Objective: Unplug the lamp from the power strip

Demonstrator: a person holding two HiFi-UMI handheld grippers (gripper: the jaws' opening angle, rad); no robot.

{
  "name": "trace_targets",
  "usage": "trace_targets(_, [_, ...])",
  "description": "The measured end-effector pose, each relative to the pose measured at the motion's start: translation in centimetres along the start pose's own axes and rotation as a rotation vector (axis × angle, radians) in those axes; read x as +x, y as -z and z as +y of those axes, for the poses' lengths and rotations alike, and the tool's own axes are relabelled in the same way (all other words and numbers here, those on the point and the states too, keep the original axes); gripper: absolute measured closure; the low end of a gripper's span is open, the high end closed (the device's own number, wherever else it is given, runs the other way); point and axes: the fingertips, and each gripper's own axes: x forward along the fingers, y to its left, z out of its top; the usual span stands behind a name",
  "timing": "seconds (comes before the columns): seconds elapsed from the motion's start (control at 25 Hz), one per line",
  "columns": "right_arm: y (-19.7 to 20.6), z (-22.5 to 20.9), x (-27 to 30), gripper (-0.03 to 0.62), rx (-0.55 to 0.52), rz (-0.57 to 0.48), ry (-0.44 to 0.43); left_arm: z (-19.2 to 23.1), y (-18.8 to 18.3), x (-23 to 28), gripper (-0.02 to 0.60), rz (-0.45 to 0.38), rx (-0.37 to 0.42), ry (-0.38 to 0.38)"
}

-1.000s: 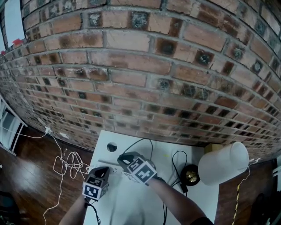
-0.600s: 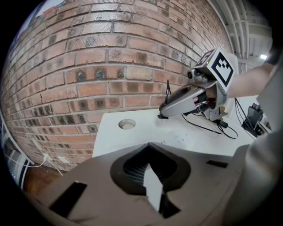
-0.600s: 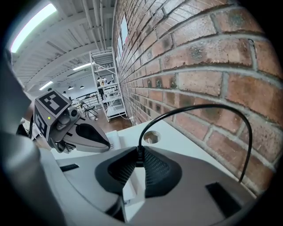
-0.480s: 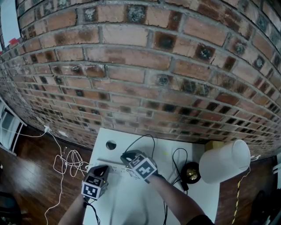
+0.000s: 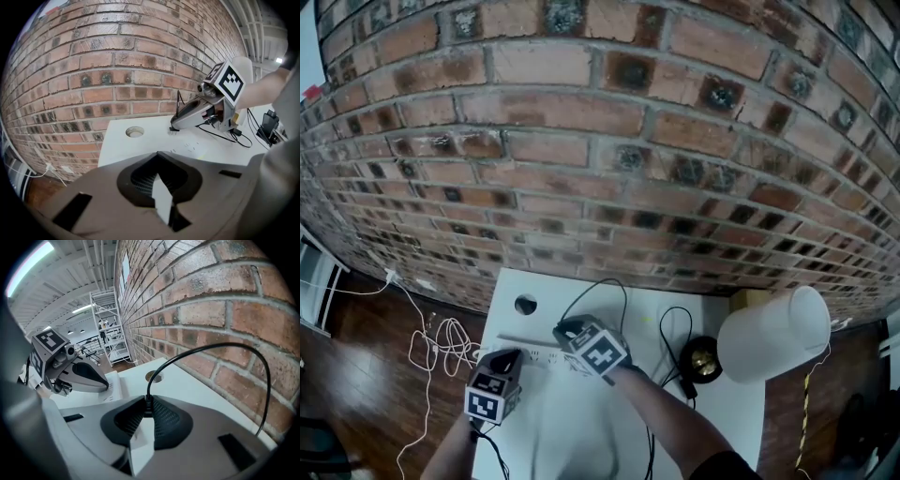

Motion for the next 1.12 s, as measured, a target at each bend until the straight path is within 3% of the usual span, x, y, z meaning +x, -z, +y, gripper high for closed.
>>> trace_targets(0.36, [0.2,0.0,-0.5,0.531,0.017,-0.025,0.001,0.4,0.4,0.0,0.565,0.011,0.007,-0.027])
trace_targets(0.56, [0.8,-0.4,-0.6,0.482,0.03,-0.025,0.009,0.5,0.4,0.0,0.565,0.011,0.014,-0.038])
trace_targets(1.12, [1.1,-0.8,-1.4,0.484,0.028,-0.029,0.023,0.6,0.3,0.0,0.565,0.011,0.015,-0.053])
